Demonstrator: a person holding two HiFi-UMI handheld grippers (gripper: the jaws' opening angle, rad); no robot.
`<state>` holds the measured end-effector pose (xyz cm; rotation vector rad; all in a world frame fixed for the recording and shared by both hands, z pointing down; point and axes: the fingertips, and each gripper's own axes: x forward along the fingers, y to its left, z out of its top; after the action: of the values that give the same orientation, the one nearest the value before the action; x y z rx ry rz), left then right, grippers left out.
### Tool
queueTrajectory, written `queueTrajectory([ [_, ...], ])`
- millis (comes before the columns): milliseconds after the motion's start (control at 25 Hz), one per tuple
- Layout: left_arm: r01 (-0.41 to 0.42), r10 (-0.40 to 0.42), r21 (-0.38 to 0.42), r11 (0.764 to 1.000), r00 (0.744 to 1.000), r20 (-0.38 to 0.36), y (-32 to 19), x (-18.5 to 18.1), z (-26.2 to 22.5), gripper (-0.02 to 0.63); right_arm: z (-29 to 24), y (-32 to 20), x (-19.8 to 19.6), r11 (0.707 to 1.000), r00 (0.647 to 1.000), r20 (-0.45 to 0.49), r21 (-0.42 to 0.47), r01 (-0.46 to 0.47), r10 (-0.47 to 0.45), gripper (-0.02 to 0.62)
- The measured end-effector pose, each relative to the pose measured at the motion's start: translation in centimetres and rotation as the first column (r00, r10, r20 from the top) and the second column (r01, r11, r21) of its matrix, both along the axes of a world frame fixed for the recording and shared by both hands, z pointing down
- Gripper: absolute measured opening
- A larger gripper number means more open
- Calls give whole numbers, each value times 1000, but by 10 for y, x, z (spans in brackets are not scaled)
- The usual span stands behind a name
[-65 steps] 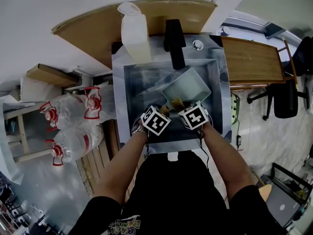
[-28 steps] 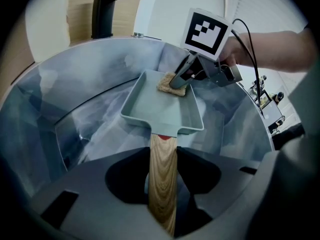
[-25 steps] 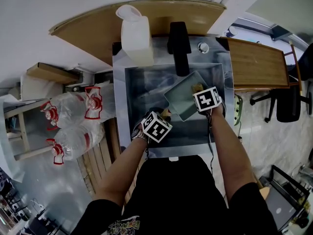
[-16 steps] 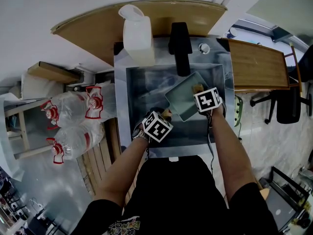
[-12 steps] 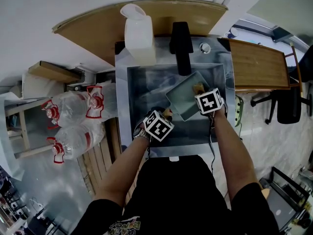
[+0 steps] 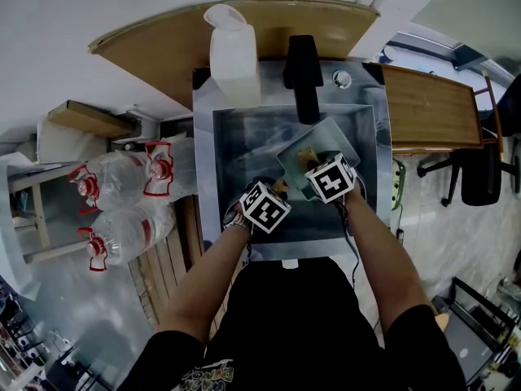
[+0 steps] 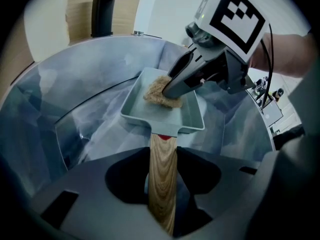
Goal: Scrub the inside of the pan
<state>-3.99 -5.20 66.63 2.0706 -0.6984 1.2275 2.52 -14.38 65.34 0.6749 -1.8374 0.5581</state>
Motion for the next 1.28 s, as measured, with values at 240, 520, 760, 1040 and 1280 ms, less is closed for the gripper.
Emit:
queueTrajectory([
  [240,-2,2,-2,1000,1000,-4,0,1,-1,172,0,20,-36,994,995,42,-51,92,-90,98],
  [520,-3,3,1,1000,1000,-10,1,1,-2,172,9,19,-46,990,993,23,-73,119,-117,98],
  [760,4,-4,1,1000,1000,-14,1,1,-1,172,14,-5,-34,992,990,-63,-37,124,-126,98],
  [1040,4,-4,2,1000,1000,-14,1,-1,0,172,19,-44,11,998,988,-139,13,65,-63,98],
  [1280,8,-8,1,1000,1000,-18,1,0,-2,172,19,-68,40,998,982,-188,61,21,-9,98],
])
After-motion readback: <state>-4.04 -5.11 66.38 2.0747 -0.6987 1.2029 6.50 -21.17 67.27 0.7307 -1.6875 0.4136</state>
